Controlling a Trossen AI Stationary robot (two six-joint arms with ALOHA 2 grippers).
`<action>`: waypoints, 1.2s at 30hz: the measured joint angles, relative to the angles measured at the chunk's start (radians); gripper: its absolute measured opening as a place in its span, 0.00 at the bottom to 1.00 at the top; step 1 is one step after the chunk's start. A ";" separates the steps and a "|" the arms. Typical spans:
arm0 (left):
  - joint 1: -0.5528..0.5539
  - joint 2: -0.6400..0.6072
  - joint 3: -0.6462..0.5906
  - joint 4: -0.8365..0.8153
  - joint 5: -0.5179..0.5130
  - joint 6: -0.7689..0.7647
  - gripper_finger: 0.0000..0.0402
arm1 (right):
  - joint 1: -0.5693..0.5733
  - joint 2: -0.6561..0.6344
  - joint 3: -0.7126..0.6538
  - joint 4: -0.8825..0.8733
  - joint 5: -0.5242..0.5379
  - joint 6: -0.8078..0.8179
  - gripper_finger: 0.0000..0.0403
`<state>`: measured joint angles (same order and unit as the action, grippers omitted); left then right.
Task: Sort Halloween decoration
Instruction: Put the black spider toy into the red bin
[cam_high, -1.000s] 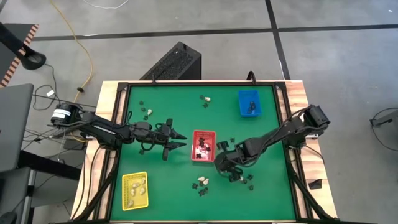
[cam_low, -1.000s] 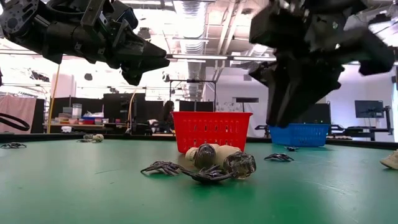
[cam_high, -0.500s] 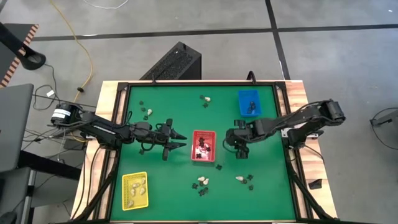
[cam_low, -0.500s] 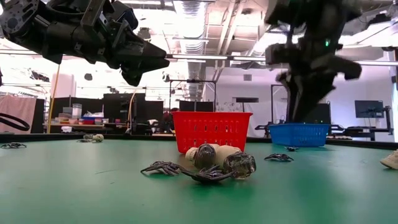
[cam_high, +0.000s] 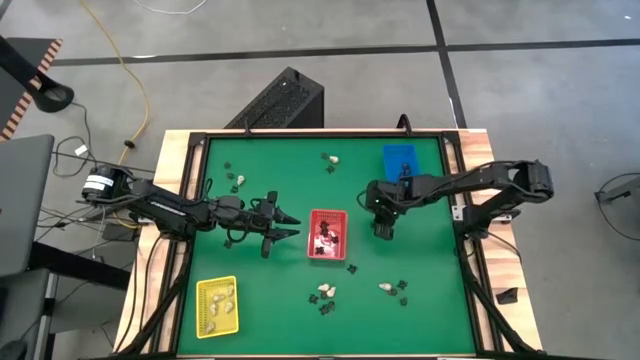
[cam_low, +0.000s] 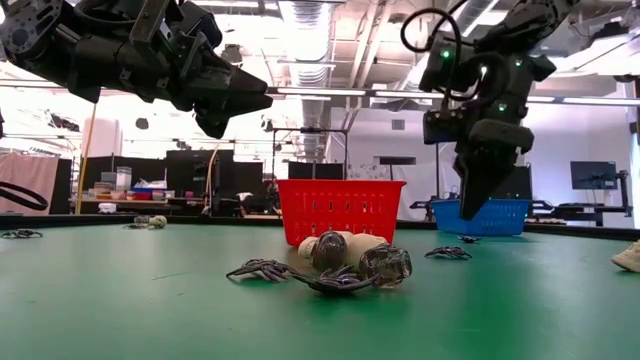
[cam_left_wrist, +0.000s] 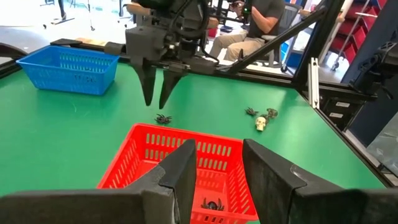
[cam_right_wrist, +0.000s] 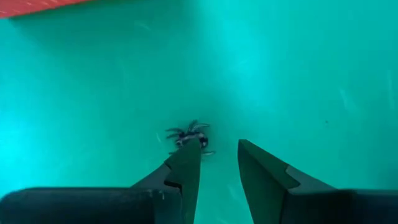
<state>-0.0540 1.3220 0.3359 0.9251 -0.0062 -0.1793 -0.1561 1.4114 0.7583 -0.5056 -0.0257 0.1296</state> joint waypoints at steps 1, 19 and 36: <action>0.000 0.000 0.000 -0.001 0.000 0.000 0.30 | -0.006 0.000 0.000 0.001 -0.003 0.006 0.35; 0.000 0.000 0.000 -0.002 0.000 0.000 0.30 | -0.014 0.189 0.004 0.054 -0.081 0.076 0.34; 0.000 0.000 0.000 -0.019 -0.004 0.011 0.30 | -0.001 0.004 -0.002 0.039 -0.077 0.085 0.05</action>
<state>-0.0540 1.3220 0.3359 0.9058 -0.0102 -0.1680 -0.1570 1.4158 0.7563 -0.4663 -0.1030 0.2145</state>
